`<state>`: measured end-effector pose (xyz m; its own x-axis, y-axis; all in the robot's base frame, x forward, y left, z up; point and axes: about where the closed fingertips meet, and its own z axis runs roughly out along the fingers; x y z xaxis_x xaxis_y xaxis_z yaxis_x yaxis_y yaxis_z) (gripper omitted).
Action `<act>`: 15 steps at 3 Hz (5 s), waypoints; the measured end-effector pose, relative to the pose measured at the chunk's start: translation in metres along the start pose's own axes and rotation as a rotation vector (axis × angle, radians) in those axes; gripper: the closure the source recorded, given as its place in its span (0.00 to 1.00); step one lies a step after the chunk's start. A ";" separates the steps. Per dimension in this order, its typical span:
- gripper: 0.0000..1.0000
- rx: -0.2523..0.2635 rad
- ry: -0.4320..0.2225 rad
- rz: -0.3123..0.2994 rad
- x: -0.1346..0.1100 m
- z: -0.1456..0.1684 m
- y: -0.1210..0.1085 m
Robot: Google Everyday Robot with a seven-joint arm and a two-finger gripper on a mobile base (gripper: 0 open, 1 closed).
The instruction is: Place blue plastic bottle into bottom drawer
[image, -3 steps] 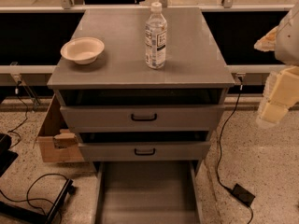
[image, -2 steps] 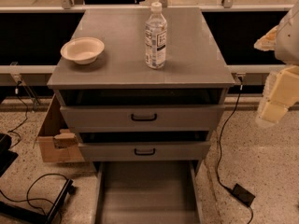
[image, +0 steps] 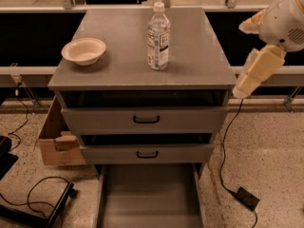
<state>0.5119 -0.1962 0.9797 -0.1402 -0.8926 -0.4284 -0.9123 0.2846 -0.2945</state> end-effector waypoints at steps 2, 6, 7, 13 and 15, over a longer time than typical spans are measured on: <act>0.00 0.066 -0.299 0.084 -0.018 0.039 -0.072; 0.00 0.018 -0.656 0.176 -0.042 0.122 -0.127; 0.00 0.050 -0.754 0.260 -0.063 0.167 -0.154; 0.41 -0.022 -0.983 0.248 -0.178 0.203 -0.139; 0.87 -0.031 -0.986 0.243 -0.183 0.205 -0.137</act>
Offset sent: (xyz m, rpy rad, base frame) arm 0.1404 0.0039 -0.0072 0.5080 -0.2075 -0.0329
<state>0.7412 0.0001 0.9237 0.0435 -0.1219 -0.9916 -0.9128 0.3986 -0.0890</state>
